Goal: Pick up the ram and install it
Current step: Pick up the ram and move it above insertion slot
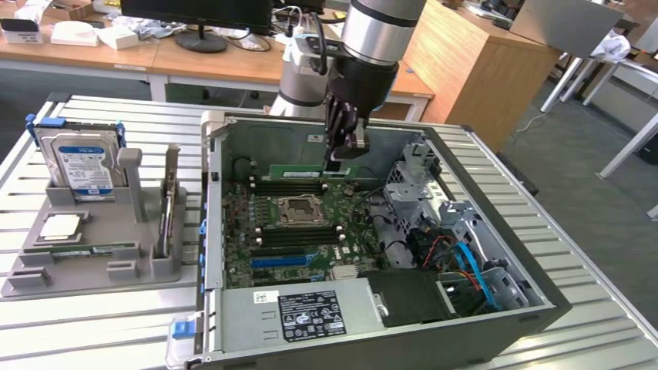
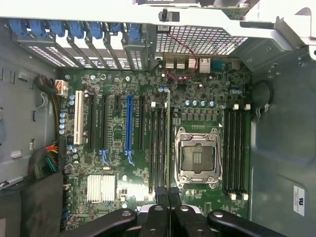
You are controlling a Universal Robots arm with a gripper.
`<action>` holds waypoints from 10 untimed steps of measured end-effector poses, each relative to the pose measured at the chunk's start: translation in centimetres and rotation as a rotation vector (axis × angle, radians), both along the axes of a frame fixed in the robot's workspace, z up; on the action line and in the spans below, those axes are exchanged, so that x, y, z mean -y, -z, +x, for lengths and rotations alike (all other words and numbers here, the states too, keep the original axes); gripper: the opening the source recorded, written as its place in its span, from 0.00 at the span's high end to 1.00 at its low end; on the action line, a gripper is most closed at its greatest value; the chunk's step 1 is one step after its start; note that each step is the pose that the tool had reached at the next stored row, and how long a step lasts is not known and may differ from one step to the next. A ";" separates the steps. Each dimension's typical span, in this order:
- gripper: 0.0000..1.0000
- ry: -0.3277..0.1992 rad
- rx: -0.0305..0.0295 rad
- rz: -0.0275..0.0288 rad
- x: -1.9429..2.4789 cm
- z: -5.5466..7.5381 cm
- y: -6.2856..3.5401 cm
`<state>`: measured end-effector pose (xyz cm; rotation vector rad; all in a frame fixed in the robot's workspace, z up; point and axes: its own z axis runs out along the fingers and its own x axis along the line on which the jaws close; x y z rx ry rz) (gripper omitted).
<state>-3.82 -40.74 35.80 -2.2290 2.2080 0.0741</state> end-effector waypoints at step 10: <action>0.89 0.017 0.0000 -0.0001 0.00 0.0 0.33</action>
